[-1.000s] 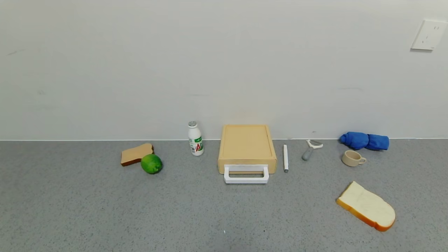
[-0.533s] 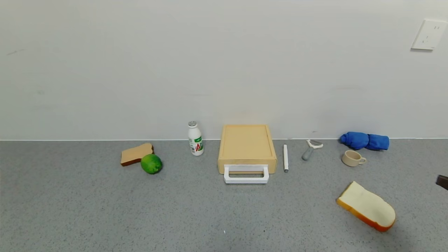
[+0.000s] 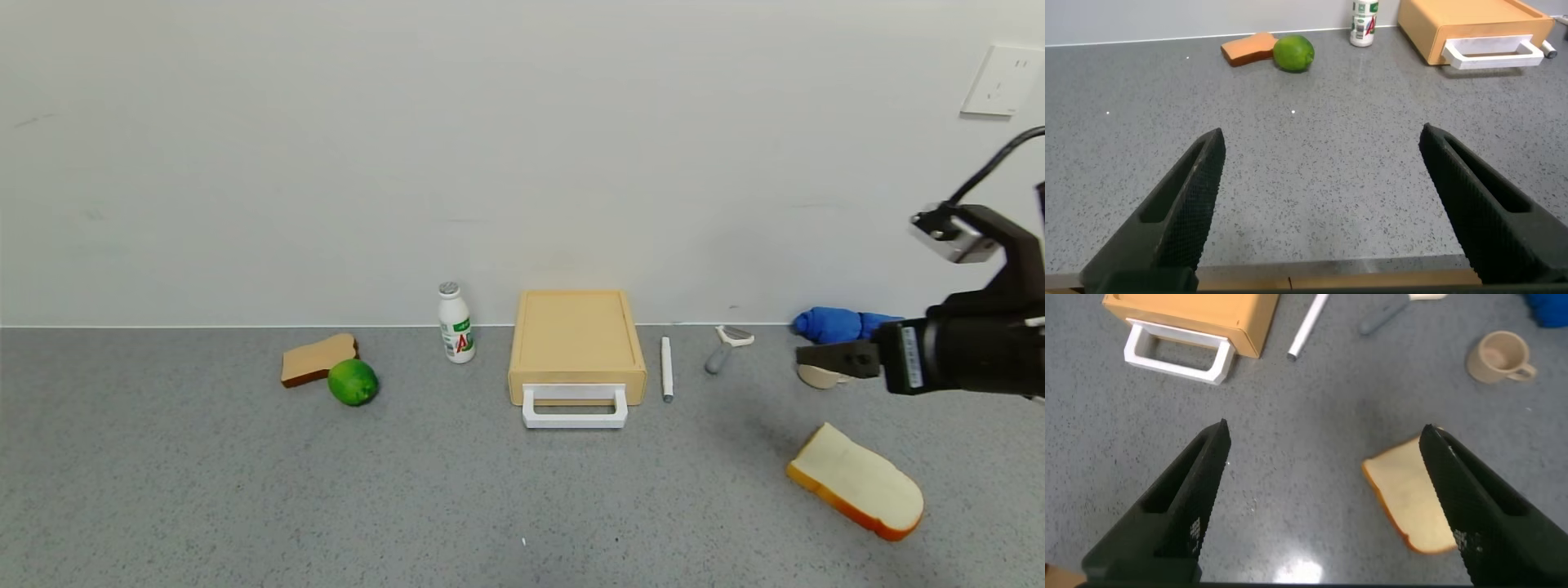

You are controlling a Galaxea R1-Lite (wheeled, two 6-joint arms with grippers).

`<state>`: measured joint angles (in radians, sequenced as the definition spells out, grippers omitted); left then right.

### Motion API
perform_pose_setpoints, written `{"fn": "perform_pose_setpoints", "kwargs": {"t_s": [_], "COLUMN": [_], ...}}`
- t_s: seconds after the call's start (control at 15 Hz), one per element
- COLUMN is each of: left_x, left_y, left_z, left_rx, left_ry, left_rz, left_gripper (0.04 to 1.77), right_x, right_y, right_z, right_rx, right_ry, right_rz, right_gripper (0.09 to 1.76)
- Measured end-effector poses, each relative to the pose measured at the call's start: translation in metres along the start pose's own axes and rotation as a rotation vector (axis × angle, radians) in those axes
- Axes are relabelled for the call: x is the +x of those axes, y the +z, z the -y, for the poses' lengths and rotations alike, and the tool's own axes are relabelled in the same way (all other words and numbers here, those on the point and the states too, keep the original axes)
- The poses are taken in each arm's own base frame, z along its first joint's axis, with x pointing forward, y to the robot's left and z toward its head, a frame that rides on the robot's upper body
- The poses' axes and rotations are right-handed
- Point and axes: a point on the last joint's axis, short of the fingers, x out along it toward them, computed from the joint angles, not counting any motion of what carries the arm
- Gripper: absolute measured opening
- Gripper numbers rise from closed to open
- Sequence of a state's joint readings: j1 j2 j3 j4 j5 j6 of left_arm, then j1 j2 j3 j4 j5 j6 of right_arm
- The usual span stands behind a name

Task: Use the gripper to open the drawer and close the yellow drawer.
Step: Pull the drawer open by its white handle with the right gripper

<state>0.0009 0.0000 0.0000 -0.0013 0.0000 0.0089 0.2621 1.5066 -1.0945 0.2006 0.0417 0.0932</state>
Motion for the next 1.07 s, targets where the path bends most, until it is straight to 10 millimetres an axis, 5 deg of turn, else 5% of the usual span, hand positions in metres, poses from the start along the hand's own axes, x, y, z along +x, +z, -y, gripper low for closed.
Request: {"fn": "perform_pose_setpoints", "kwargs": {"t_s": [0.53, 1.07], "left_x": [0.000, 0.000], "left_y": [0.000, 0.000], "left_z": [0.000, 0.000], "left_rx": [0.000, 0.000], "left_ry": [-0.001, 0.000], "left_rz": [0.000, 0.000], "left_gripper": [1.72, 1.72], "right_x": [0.111, 0.173], "right_y": [0.014, -0.007], "right_z": [-0.074, -0.131], "right_rx": [-0.015, 0.083], "right_ry": [0.061, 0.000], "right_rz": [-0.119, -0.215], "right_gripper": [1.70, 1.71]}}
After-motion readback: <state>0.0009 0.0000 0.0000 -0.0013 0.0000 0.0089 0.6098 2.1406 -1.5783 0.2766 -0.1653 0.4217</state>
